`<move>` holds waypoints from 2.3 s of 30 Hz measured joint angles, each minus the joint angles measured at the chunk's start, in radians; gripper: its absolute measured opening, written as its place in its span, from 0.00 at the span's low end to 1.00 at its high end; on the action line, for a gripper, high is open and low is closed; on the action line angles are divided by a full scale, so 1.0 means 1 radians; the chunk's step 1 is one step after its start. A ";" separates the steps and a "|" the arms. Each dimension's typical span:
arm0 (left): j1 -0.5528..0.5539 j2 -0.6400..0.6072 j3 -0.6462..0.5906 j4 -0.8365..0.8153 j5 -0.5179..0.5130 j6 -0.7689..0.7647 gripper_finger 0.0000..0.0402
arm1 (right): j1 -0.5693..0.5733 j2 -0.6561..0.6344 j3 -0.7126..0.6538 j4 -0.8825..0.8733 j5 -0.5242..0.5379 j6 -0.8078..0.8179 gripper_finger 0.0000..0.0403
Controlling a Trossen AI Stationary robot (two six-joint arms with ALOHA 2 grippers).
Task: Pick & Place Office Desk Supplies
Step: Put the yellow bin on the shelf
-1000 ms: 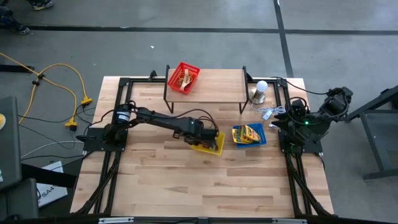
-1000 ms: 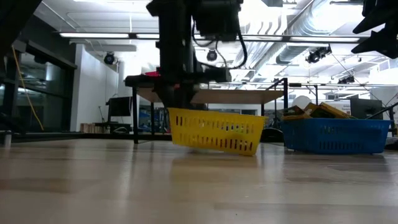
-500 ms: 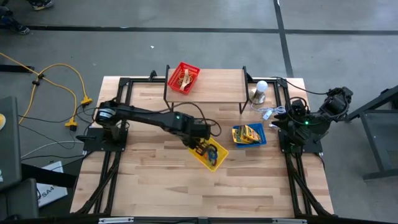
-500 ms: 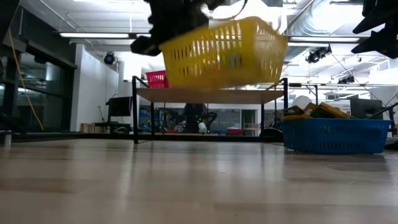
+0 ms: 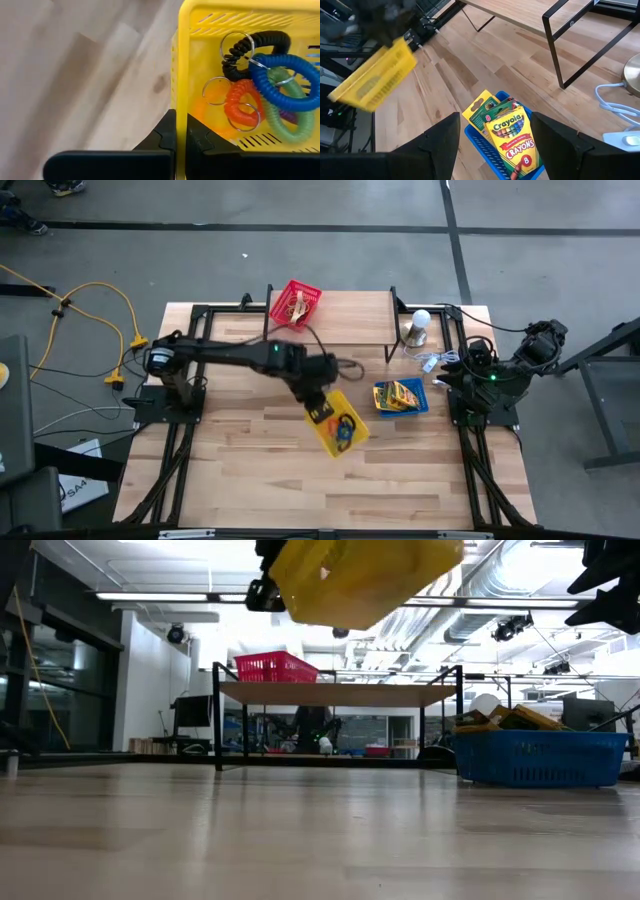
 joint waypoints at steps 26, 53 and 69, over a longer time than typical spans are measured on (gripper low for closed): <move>0.421 0.000 0.223 -0.259 0.072 0.856 0.00 | 0.000 0.000 0.000 0.000 0.000 0.000 0.57; 0.536 0.304 0.620 -0.266 -0.002 1.218 0.00 | 0.000 0.000 0.000 0.000 0.000 0.000 0.57; 0.579 0.346 0.621 -0.196 0.002 1.353 0.00 | 0.000 0.000 0.000 0.000 0.000 0.000 0.57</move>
